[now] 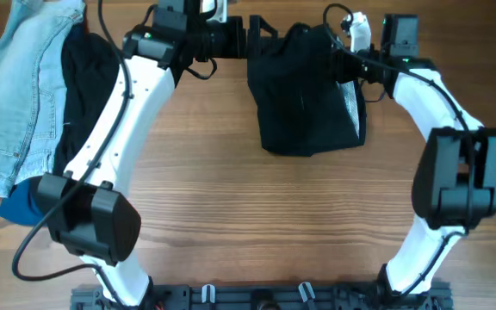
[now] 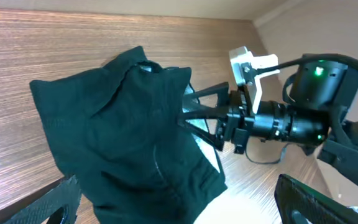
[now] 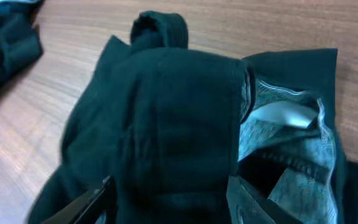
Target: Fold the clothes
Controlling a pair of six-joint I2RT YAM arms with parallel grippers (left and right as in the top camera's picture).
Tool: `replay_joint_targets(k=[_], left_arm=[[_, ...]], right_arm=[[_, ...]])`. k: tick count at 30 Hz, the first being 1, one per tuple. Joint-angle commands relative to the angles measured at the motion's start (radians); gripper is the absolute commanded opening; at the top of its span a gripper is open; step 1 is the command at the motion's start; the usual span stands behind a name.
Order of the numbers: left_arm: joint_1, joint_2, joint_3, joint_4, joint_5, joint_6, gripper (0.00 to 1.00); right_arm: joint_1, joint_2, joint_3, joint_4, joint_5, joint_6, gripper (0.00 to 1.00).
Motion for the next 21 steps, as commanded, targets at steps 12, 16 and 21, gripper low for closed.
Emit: replay_joint_targets(k=[12, 16, 21], left_arm=[[-0.001, 0.013, -0.003, -0.007, -0.049, 0.039, 1.00], [-0.001, 0.018, -0.003, -0.007, -0.049, 0.039, 1.00], [-0.001, 0.018, -0.003, -0.006, -0.049, 0.039, 1.00]], right_arm=[[0.006, 0.032, 0.001, 0.056, 0.066, -0.023, 0.33], [0.013, 0.032, 0.002, 0.054, -0.049, -0.022, 0.04], [0.007, 0.028, 0.005, 0.058, -0.099, 0.007, 0.04]])
